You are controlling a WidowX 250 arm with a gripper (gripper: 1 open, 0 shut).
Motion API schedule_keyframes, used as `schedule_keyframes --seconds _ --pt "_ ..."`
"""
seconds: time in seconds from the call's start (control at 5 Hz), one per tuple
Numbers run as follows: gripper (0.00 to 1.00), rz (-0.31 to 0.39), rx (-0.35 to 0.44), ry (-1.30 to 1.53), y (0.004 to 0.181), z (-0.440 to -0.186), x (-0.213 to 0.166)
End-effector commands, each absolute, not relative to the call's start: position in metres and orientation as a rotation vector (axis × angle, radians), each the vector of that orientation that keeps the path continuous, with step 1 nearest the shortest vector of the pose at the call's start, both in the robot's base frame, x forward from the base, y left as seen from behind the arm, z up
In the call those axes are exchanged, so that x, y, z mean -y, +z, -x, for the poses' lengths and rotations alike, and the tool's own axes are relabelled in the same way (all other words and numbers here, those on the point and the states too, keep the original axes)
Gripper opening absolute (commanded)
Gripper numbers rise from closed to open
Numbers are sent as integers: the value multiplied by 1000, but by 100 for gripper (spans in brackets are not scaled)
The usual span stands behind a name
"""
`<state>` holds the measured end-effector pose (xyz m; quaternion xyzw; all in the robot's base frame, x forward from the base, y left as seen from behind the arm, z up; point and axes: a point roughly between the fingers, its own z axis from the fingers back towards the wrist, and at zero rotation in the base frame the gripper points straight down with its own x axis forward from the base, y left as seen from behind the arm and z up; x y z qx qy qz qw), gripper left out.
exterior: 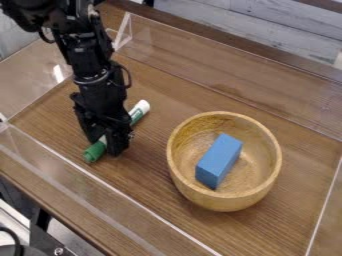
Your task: Put the green marker in the brown bowl
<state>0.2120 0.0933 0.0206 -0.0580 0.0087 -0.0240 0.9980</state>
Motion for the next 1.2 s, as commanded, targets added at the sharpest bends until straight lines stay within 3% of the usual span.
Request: schedule_keyframes --seconds 0.0,1.0 --pt "0 98 12 -44 28 -217 -98" --pt "0 95 -6 -54 60 -218 -90"
